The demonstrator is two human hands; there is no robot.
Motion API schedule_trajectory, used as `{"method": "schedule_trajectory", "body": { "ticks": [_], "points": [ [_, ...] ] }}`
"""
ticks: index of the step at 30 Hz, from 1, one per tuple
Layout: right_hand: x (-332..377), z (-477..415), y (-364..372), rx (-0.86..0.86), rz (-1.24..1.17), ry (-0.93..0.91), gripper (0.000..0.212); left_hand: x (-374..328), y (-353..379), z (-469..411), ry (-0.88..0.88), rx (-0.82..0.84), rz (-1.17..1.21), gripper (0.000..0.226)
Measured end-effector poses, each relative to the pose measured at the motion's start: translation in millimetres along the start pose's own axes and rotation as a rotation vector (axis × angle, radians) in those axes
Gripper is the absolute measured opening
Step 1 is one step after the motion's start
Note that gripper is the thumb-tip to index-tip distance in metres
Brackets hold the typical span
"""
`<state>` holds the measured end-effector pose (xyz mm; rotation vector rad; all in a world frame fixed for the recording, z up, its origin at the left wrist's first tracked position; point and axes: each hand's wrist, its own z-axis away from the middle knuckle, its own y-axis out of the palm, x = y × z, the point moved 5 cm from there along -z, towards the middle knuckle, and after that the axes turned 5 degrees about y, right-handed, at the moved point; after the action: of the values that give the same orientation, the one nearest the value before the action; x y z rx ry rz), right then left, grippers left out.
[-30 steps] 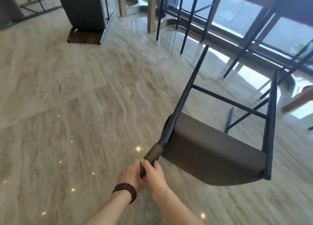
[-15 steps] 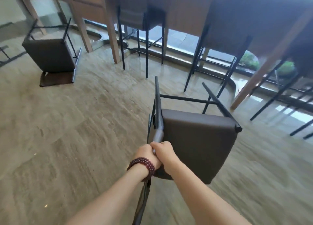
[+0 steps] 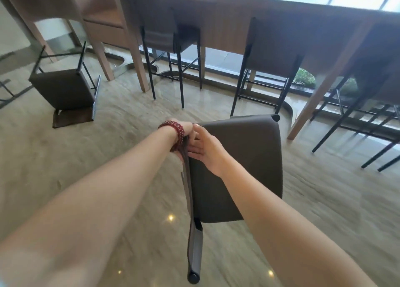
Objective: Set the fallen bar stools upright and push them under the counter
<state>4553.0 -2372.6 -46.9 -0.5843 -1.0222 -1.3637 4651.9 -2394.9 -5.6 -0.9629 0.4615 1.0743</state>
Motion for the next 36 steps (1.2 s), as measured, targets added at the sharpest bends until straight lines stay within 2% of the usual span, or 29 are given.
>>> {"method": "schedule_trajectory", "body": {
  "ticks": [3,6,8,10,12,14,17,20,22,24,25,28,30,32,34,36],
  "points": [
    [-40,14,0,0.049,0.163,-0.068,0.088,-6,-25,-13,-0.015,-0.084,-0.016,0.023],
    [-118,36,22,0.011,0.462,0.037,0.119,-16,-50,-30,0.030,-0.265,-0.057,0.053],
    [-160,42,47,-0.001,0.639,0.065,0.115,-25,-64,-41,0.060,-0.387,-0.065,0.072],
    [-173,33,60,-0.075,0.779,0.024,0.097,-31,-72,-52,0.076,-0.448,-0.063,0.083],
    [-165,18,67,-0.111,0.832,0.026,0.091,-37,-78,-62,0.101,-0.489,-0.081,0.086],
    [-157,6,74,-0.106,0.842,0.052,0.093,-41,-86,-69,0.138,-0.518,-0.112,0.077],
    [-142,-10,80,-0.113,0.810,0.041,0.093,-38,-99,-76,0.210,-0.462,-0.063,0.064],
    [-123,-24,80,-0.140,0.792,0.031,0.092,-25,-108,-79,0.274,-0.318,0.227,0.048],
    [-112,-27,78,-0.161,0.793,0.032,0.091,-15,-110,-83,0.292,-0.217,0.273,0.065],
    [-105,-27,70,-0.192,0.769,0.035,0.089,-8,-100,-85,0.314,-0.126,0.163,0.089],
    [-101,-27,66,-0.202,0.751,0.035,0.088,-6,-90,-82,0.345,-0.107,0.066,0.094],
    [-89,-30,62,-0.191,0.743,0.036,0.089,0,-61,-70,0.499,-0.251,-0.421,0.082],
    [-83,-32,63,-0.167,0.798,0.027,0.089,9,-53,-62,0.709,-0.406,-0.727,0.067],
    [-75,-36,60,-0.149,0.878,0.002,0.086,20,-54,-63,0.891,-0.426,-1.151,0.050],
    [-65,-41,55,-0.136,0.950,-0.021,0.082,34,-60,-75,0.892,-0.345,-1.474,0.053],
    [-53,-44,47,-0.121,1.000,-0.017,0.079,33,-66,-82,0.867,-0.357,-1.580,0.062]
  ]
}}
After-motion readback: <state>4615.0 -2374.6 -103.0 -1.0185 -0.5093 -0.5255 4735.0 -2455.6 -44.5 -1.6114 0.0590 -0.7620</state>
